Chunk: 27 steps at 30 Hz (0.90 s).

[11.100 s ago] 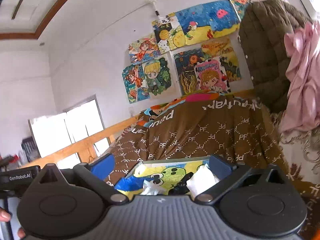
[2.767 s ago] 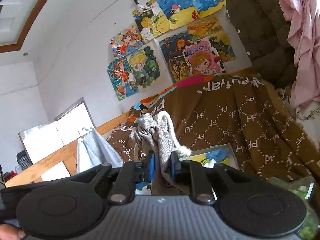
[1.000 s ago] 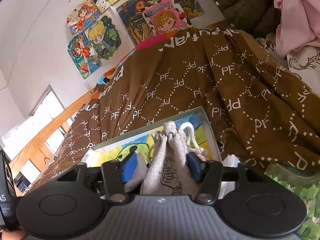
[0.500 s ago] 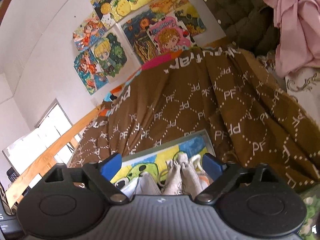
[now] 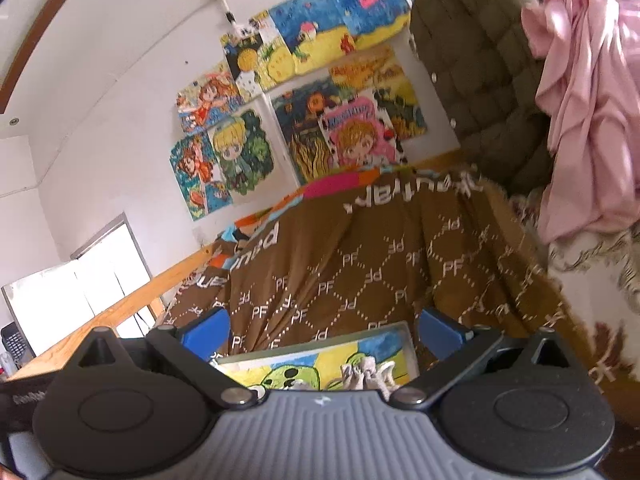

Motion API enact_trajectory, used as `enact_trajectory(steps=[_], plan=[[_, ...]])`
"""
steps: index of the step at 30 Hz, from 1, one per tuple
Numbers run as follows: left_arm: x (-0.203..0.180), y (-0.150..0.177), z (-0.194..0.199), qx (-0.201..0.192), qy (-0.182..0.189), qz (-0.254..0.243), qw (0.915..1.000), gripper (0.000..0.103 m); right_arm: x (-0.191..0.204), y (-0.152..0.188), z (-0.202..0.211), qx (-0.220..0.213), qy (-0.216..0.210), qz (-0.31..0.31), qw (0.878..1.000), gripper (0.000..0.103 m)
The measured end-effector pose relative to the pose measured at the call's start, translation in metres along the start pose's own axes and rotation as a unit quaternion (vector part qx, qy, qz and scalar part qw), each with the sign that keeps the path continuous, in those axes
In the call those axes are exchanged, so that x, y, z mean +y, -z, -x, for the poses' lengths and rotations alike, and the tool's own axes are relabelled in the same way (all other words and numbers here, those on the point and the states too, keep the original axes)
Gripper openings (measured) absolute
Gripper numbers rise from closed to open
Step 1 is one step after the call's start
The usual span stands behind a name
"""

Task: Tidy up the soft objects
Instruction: 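Lower into the tray and open both tools to release pouch and mask, then withdraw both tools and move them toward the white cloths beside the tray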

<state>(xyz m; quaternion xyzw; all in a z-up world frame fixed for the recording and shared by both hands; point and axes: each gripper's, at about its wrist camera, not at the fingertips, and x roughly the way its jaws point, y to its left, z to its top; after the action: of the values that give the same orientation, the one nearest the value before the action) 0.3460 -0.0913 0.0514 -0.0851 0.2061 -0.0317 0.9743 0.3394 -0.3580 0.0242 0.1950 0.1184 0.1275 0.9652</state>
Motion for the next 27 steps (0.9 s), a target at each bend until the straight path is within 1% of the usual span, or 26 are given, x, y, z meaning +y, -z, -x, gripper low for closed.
enact_trajectory(steps=[7,11,15,19,22,25,27], plan=[[-0.006,-0.001,0.054,-0.042,0.005,-0.021,0.9989,0.102,0.016,-0.004,0.046,-0.019,0.006,0.029,0.999,0.103],[-0.005,0.006,0.085,-0.058,0.007,-0.030,0.9978,0.102,0.033,0.004,0.070,-0.020,0.010,0.063,0.998,0.103],[0.000,0.016,0.117,-0.071,0.010,-0.039,0.9967,0.102,0.056,0.014,0.092,-0.017,0.004,0.095,0.995,0.103],[0.009,0.029,0.144,-0.075,0.007,-0.039,0.9964,0.102,0.076,0.026,0.113,-0.017,-0.005,0.114,0.993,0.103],[0.018,0.037,0.162,-0.076,0.005,-0.031,0.9966,0.102,0.086,0.039,0.126,-0.007,-0.009,0.119,0.993,0.103],[0.026,0.048,0.176,-0.071,0.001,-0.019,0.9973,0.102,0.093,0.048,0.134,0.005,-0.008,0.128,0.992,0.103],[0.032,0.054,0.184,-0.066,-0.002,-0.013,0.9977,0.102,0.097,0.053,0.142,0.005,-0.006,0.135,0.991,0.103]])
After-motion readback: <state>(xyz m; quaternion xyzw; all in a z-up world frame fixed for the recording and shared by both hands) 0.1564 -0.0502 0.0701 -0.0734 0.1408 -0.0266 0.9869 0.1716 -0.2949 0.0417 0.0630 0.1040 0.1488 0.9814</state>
